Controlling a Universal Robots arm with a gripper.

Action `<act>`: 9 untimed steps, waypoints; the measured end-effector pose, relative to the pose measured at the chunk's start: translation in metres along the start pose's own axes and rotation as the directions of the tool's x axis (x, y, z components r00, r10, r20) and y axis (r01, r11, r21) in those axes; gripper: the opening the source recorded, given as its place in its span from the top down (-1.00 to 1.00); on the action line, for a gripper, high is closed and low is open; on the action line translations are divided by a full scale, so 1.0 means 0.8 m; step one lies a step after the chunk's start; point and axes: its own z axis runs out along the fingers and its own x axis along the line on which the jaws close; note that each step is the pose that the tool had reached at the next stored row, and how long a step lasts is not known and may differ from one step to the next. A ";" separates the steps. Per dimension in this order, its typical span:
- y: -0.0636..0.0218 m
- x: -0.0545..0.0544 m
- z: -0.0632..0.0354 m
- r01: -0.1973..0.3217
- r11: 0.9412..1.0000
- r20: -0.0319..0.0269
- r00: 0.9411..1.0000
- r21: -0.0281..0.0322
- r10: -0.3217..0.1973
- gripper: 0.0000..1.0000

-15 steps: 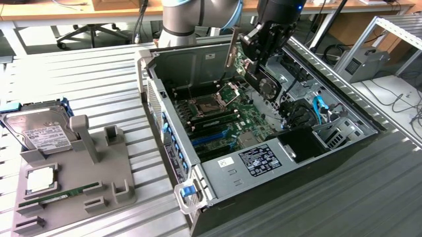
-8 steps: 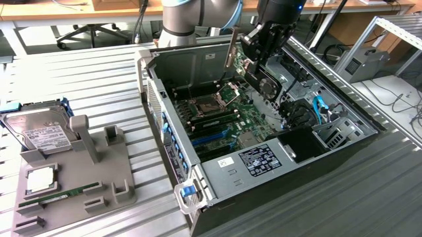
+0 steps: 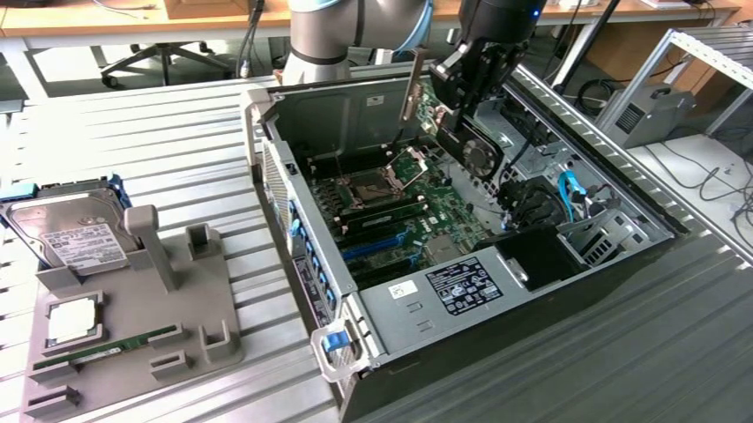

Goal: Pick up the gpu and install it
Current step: 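Insert the gpu into the slot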

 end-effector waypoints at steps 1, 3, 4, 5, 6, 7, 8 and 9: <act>0.000 0.000 0.000 0.001 1.000 0.000 1.000 0.000 -0.001 0.48; 0.000 0.000 0.000 0.004 1.000 0.000 1.000 0.000 -0.004 0.48; 0.000 0.000 0.000 0.006 1.000 0.000 1.000 0.000 -0.006 0.48; 0.000 0.000 0.000 0.008 1.000 0.000 1.000 0.000 -0.008 0.48; 0.000 0.000 0.000 0.009 1.000 0.000 1.000 0.000 -0.009 0.48; 0.000 0.000 0.000 0.011 1.000 0.000 1.000 0.000 -0.011 0.48; 0.000 0.000 0.000 0.013 1.000 0.000 1.000 0.000 -0.013 0.48; 0.000 0.000 0.000 0.014 1.000 0.000 1.000 0.000 -0.014 0.48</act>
